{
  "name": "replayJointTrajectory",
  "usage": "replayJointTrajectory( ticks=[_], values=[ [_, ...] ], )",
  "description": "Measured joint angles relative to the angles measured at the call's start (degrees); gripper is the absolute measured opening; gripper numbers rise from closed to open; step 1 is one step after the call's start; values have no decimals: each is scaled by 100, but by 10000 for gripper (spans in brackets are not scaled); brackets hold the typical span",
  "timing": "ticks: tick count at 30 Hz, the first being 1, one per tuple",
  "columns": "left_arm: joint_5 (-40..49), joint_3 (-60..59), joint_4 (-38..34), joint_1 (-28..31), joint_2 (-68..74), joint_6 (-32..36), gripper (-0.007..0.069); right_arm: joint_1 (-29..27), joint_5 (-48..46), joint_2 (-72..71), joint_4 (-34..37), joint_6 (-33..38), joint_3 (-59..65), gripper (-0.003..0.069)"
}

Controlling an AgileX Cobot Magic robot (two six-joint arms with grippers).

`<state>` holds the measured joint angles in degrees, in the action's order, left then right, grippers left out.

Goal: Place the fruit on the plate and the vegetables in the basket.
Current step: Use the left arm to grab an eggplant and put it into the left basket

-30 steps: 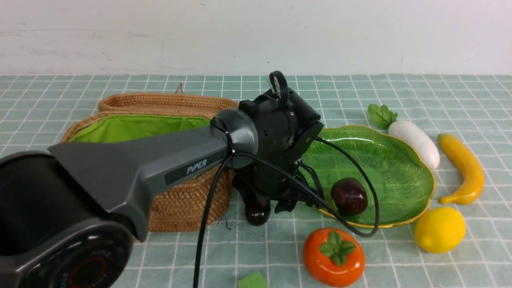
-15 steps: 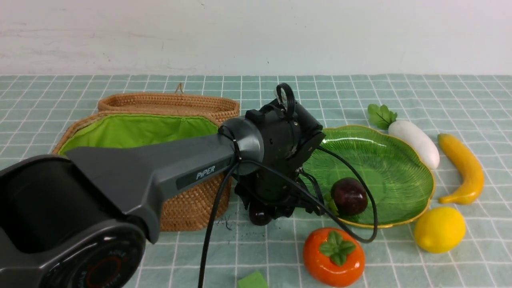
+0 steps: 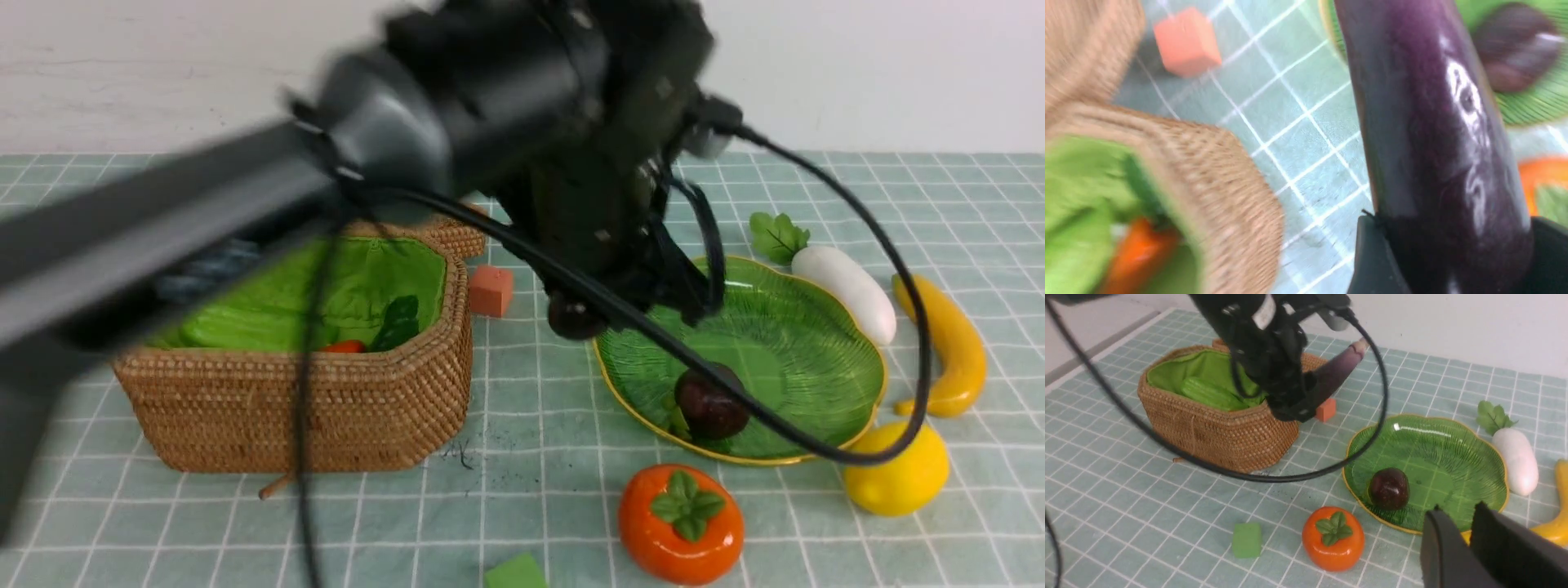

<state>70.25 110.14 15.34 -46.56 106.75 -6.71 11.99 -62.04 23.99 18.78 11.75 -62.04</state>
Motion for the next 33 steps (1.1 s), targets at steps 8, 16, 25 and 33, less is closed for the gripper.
replayJointTrajectory(
  ticks=[8,16,25,33],
  values=[
    [42,-1704,220,1230,-1517,2713,424,0,274,0,0,230,0,122],
    [-592,-2652,242,2869,-1442,5514,424,0,268,0,280,461,0,127],
    [-1402,-2734,125,3093,-1031,5142,425,0,268,0,484,465,0,128],
    [-1215,-2734,172,3093,-1051,4221,624,0,263,0,621,465,0,128]
  ],
)
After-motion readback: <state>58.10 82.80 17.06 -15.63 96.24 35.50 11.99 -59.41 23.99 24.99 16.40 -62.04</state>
